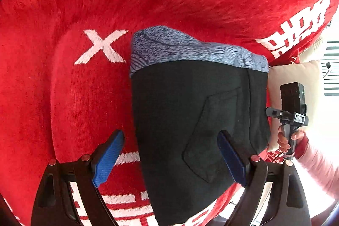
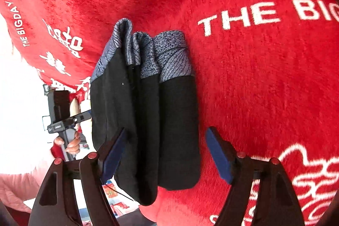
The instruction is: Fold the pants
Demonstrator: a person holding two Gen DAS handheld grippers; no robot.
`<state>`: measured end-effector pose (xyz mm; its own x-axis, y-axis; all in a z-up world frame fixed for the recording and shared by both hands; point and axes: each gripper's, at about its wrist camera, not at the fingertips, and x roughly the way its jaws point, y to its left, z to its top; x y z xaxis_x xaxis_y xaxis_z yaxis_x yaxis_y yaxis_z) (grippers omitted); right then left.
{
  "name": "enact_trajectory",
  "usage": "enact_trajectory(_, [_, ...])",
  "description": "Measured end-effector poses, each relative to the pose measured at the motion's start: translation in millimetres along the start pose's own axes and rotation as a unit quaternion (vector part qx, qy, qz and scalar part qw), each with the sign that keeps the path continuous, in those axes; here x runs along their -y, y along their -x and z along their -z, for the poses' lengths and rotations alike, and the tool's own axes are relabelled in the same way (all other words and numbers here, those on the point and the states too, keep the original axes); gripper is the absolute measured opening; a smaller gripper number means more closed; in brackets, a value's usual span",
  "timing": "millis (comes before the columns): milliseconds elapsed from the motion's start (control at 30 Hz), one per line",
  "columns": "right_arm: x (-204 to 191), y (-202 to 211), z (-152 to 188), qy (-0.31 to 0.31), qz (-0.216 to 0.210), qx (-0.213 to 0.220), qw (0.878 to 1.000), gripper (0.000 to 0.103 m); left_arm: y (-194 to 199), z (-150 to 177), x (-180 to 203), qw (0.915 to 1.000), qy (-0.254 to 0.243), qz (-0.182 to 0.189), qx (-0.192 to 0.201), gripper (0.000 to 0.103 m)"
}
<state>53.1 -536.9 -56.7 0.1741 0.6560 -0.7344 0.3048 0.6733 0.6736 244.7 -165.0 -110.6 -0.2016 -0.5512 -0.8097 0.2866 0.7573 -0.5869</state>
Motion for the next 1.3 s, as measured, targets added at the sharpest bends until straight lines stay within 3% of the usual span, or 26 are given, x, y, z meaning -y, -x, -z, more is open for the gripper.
enact_trajectory(133, [0.5, -6.8, -7.3, 0.008, -0.025, 0.0, 1.0, 0.079, -12.5, -2.1, 2.0, 1.0, -0.006, 0.001, -0.005, 0.09])
enact_trajectory(267, [-5.8, -15.3, -13.1, 0.021, -0.019, -0.002, 1.0, 0.081, -16.8, -0.8, 9.0, 0.9999, -0.012, -0.006, 0.001, 0.089])
enact_trajectory(300, [-7.1, -16.8, -14.7, 0.016, -0.016, -0.005, 1.0, 0.08, -15.6, 0.7, 13.5, 0.9997, -0.019, -0.01, 0.009, 0.079])
enact_trajectory(467, [-17.9, -11.8, -10.1, -0.002, 0.008, 0.0, 1.0, 0.045, -2.9, 7.7, 27.1, 0.9986, -0.035, -0.016, 0.035, 0.057])
enact_trajectory(533, [-21.6, -2.6, -5.1, -0.009, 0.0, 0.013, 1.0, 0.041, 4.8, 10.4, 32.5, 0.9984, -0.036, -0.014, 0.042, 0.053])
enact_trajectory(733, [-31.3, 16.0, 14.4, -0.015, -0.032, 0.024, 0.999, 0.037, 23.9, 24.6, 48.5, 0.9991, -0.034, 0.004, 0.026, 0.053])
enact_trajectory(1000, [-54.4, 20.6, 62.4, -0.016, -0.048, 0.011, 0.999, 0.037, 51.3, 71.7, 61.5, 0.999, -0.038, -0.014, 0.021, 0.053])
enact_trajectory(1200, [-63.7, 0.0, 95.7, -0.006, -0.023, -0.01, 1.0, 0.037, 39.2, 113.1, 43.9, 0.9988, -0.022, -0.043, 0.01, 0.054])
enact_trajectory(1267, [-57.1, -11.8, 104.2, 0.004, 0.012, -0.018, 1.0, 0.042, 30.2, 124.2, 30.8, 0.997, -0.016, -0.074, 0.015, 0.068])
enact_trajectory(1300, [-55.1, -16.6, 108.0, 0.019, 0.039, -0.011, 0.999, 0.044, 30.0, 126.8, 24.7, 0.995, -0.008, -0.093, 0.035, 0.082])
